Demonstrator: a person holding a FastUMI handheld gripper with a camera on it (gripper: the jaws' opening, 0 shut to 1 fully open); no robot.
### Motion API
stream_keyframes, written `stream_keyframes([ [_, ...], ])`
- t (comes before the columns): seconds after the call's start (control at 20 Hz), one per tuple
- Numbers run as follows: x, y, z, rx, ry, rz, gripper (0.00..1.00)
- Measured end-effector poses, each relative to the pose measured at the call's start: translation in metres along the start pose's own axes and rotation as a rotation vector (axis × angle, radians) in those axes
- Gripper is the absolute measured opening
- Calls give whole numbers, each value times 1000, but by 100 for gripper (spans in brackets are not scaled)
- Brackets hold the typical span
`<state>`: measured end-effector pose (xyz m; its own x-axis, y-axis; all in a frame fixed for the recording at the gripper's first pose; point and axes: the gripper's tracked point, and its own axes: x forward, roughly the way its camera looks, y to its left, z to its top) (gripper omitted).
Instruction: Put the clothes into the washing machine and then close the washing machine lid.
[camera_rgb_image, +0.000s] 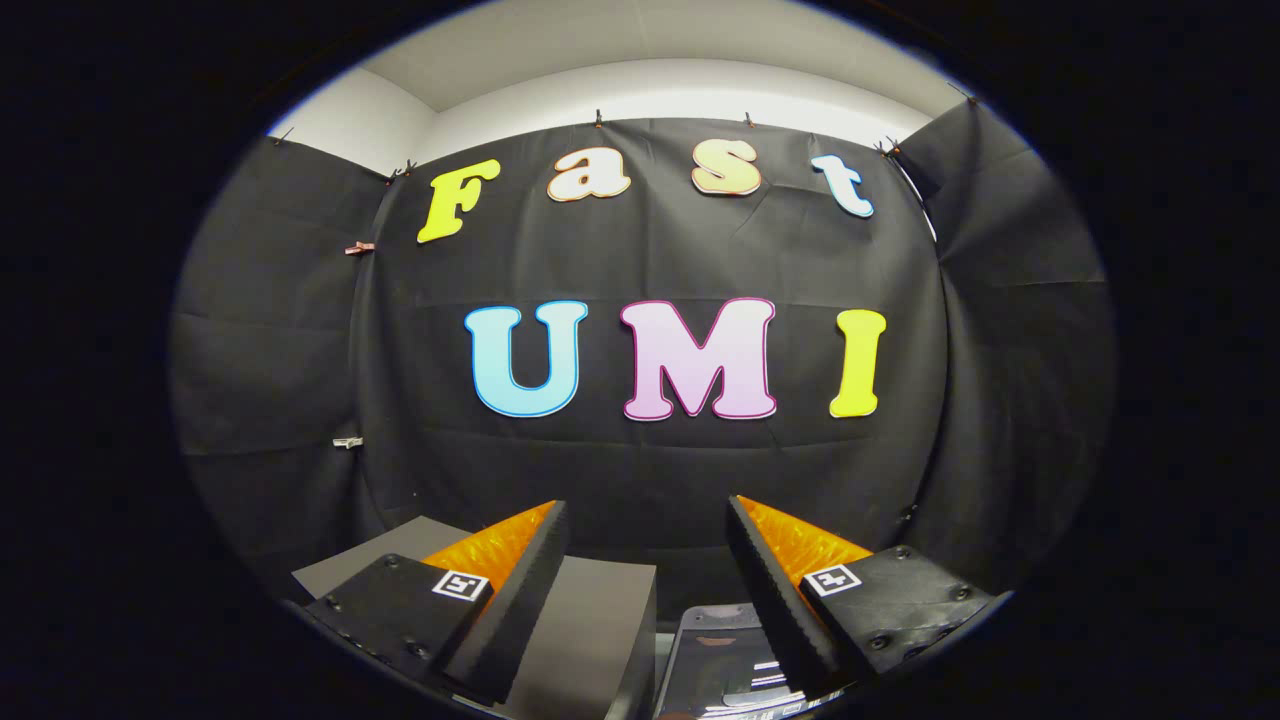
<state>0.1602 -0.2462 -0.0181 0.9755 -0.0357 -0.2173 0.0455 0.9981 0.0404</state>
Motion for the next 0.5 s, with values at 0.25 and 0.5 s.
stream_keyframes([
  [0.25,-4,2,5,-24,-22,3,98],
  [0.5,2,3,-1,-41,-24,34,98],
])
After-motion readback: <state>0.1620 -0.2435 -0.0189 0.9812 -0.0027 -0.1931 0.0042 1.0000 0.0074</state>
